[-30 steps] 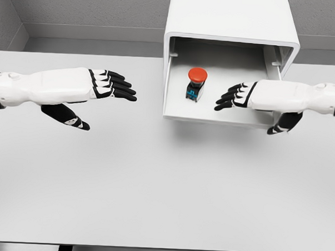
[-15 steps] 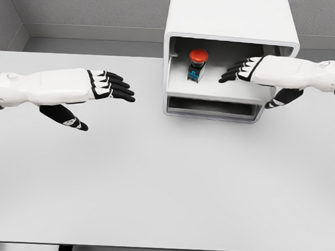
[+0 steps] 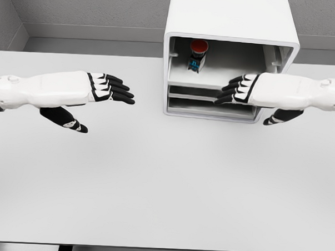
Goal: Slide open multi-storey tabletop storage cabinets and put open load switch and slide close multi-storey tabletop storage cabinets
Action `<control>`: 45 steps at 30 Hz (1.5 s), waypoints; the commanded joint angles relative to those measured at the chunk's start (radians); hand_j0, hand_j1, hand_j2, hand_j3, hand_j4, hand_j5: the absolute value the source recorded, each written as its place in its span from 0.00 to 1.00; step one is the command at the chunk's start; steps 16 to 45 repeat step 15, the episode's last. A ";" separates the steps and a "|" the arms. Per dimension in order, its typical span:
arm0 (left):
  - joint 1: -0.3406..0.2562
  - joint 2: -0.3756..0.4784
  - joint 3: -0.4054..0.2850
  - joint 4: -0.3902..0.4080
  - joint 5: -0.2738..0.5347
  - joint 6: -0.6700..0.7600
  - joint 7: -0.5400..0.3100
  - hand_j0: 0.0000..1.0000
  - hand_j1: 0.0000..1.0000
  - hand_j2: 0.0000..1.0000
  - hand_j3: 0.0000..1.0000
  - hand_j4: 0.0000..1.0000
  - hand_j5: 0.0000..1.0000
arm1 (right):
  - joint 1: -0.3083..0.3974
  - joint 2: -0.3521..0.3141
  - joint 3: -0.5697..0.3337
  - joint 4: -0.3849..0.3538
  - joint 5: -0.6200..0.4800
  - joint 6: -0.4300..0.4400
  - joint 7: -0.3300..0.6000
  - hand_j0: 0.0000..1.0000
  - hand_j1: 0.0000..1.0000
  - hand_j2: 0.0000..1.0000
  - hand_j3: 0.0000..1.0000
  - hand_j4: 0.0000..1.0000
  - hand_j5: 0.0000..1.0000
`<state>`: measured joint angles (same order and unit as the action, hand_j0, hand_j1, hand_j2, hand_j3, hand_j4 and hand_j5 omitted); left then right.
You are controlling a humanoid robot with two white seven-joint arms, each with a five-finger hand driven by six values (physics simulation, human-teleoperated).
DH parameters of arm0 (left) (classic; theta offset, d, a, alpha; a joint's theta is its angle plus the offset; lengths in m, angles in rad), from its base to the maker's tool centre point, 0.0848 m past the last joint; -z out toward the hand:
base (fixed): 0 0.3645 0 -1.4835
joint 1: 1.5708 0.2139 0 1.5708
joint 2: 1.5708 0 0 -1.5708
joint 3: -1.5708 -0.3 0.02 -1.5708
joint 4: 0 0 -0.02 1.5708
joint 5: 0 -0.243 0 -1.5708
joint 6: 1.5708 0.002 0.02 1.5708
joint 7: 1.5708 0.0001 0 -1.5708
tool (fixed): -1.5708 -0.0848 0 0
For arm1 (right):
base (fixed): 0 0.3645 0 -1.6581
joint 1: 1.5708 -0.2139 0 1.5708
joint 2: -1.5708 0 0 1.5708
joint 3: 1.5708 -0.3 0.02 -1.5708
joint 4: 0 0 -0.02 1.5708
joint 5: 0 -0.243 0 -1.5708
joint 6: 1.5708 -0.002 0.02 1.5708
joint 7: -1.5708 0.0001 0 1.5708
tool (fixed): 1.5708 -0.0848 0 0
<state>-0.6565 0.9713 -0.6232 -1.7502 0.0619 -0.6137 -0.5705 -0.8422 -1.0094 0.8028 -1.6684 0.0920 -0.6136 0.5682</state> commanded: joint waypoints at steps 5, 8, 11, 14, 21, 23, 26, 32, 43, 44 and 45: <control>0.000 0.009 0.000 0.001 0.007 0.003 0.001 1.00 1.00 1.00 1.00 1.00 1.00 | 0.011 0.029 0.019 0.009 0.003 0.003 0.007 1.00 1.00 1.00 1.00 1.00 1.00; -0.002 0.007 0.000 0.001 0.007 0.003 0.001 1.00 1.00 1.00 1.00 1.00 1.00 | 0.015 0.029 0.022 0.010 0.005 0.003 0.007 1.00 1.00 1.00 1.00 1.00 1.00; 0.002 0.010 -0.001 0.001 0.006 0.003 0.000 1.00 1.00 1.00 1.00 1.00 1.00 | 0.031 0.015 0.050 0.006 0.008 0.003 0.002 1.00 1.00 1.00 1.00 1.00 1.00; 0.002 0.014 -0.003 0.008 0.006 0.003 0.000 1.00 1.00 1.00 1.00 1.00 1.00 | 0.038 -0.031 0.049 0.004 0.008 0.003 -0.005 1.00 1.00 1.00 1.00 1.00 1.00; 0.005 0.014 -0.001 0.006 0.007 0.003 0.001 1.00 1.00 1.00 1.00 1.00 1.00 | 0.038 -0.040 0.049 0.004 0.008 0.003 -0.005 1.00 1.00 1.00 1.00 1.00 1.00; 0.005 0.014 -0.001 0.006 0.007 0.003 0.001 1.00 1.00 1.00 1.00 1.00 1.00 | 0.038 -0.040 0.049 0.004 0.008 0.003 -0.005 1.00 1.00 1.00 1.00 1.00 1.00; 0.005 0.014 -0.001 0.006 0.007 0.003 0.001 1.00 1.00 1.00 1.00 1.00 1.00 | 0.038 -0.040 0.049 0.004 0.008 0.003 -0.005 1.00 1.00 1.00 1.00 1.00 1.00; 0.005 0.014 -0.001 0.006 0.007 0.003 0.001 1.00 1.00 1.00 1.00 1.00 1.00 | 0.038 -0.040 0.049 0.004 0.008 0.003 -0.005 1.00 1.00 1.00 1.00 1.00 1.00; 0.005 0.014 -0.001 0.006 0.007 0.003 0.001 1.00 1.00 1.00 1.00 1.00 1.00 | 0.038 -0.040 0.049 0.004 0.008 0.003 -0.005 1.00 1.00 1.00 1.00 1.00 1.00; 0.005 0.014 -0.001 0.006 0.007 0.003 0.001 1.00 1.00 1.00 1.00 1.00 1.00 | 0.038 -0.040 0.049 0.004 0.008 0.003 -0.005 1.00 1.00 1.00 1.00 1.00 1.00; 0.005 0.014 -0.001 0.006 0.007 0.003 0.001 1.00 1.00 1.00 1.00 1.00 1.00 | 0.038 -0.040 0.049 0.004 0.008 0.003 -0.005 1.00 1.00 1.00 1.00 1.00 1.00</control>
